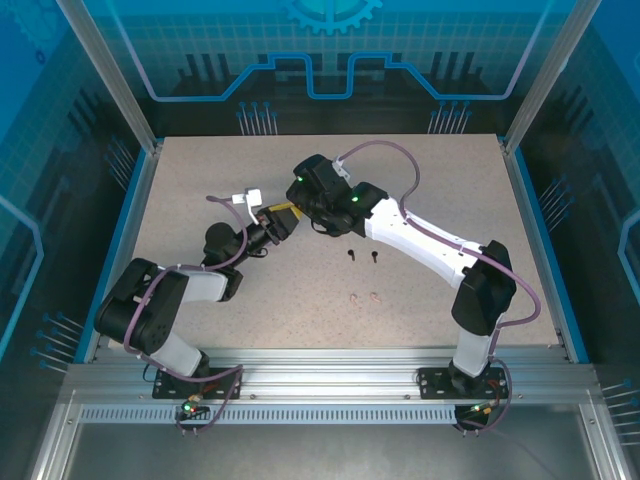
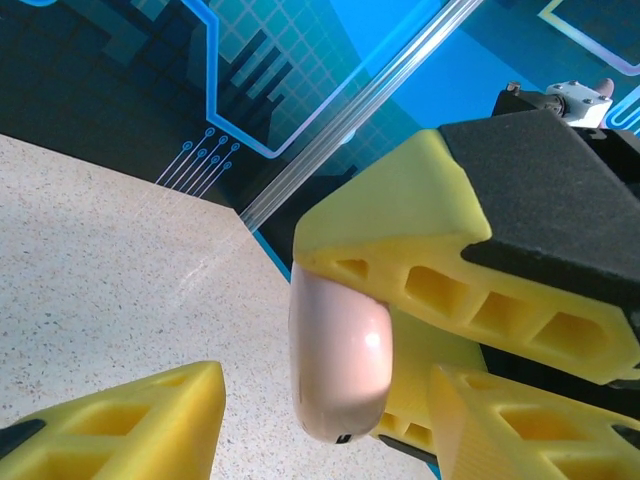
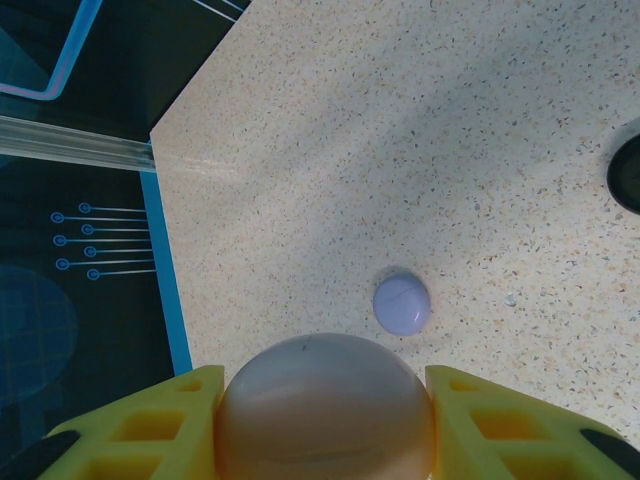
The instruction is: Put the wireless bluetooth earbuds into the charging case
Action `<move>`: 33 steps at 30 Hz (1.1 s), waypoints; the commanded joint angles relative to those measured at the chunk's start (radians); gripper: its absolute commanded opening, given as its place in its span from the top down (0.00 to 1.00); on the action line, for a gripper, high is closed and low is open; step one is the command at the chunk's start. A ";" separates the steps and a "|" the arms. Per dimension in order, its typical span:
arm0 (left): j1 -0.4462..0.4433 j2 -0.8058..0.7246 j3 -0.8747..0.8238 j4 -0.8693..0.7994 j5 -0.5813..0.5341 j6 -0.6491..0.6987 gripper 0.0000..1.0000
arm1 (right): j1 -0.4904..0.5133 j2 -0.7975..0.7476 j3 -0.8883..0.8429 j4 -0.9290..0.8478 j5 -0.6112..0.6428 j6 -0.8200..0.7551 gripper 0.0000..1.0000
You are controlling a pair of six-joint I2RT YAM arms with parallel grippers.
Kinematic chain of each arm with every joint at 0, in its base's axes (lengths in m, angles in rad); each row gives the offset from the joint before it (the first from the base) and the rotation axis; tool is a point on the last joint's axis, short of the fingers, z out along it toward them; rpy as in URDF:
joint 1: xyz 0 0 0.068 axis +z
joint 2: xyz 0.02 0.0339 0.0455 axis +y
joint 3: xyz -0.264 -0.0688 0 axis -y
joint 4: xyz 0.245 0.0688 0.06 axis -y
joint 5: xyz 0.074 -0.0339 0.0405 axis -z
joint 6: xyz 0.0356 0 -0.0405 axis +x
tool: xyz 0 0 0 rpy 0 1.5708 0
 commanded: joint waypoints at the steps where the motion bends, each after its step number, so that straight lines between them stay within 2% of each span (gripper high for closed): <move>1: -0.013 0.012 0.039 0.040 0.004 0.002 0.46 | 0.017 -0.011 -0.012 0.026 0.018 0.019 0.64; 9: -0.020 0.014 0.049 0.040 -0.004 0.006 0.64 | 0.018 -0.040 -0.060 0.055 0.014 0.028 0.64; 14: -0.024 0.010 0.052 0.040 -0.008 0.006 0.72 | 0.017 -0.055 -0.076 0.063 0.018 0.032 0.64; 20: -0.032 0.006 0.056 0.041 -0.007 0.003 0.86 | 0.019 -0.068 -0.081 0.080 0.010 0.031 0.61; 21: -0.034 0.005 0.058 0.040 -0.006 0.003 0.89 | 0.018 -0.071 -0.081 0.084 0.008 0.031 0.58; 25: -0.042 0.002 0.063 0.041 -0.007 -0.007 0.97 | 0.015 -0.095 -0.083 0.110 0.027 0.019 0.31; 26: -0.043 0.000 0.062 0.040 -0.008 -0.010 0.98 | 0.011 -0.108 -0.092 0.130 0.035 0.007 0.27; 28: -0.042 -0.010 0.057 0.040 0.002 -0.015 1.00 | -0.003 -0.144 -0.109 0.141 0.047 -0.016 0.23; 33: -0.041 -0.049 0.037 0.037 0.029 -0.022 1.00 | -0.041 -0.266 -0.205 0.173 0.034 -0.152 0.22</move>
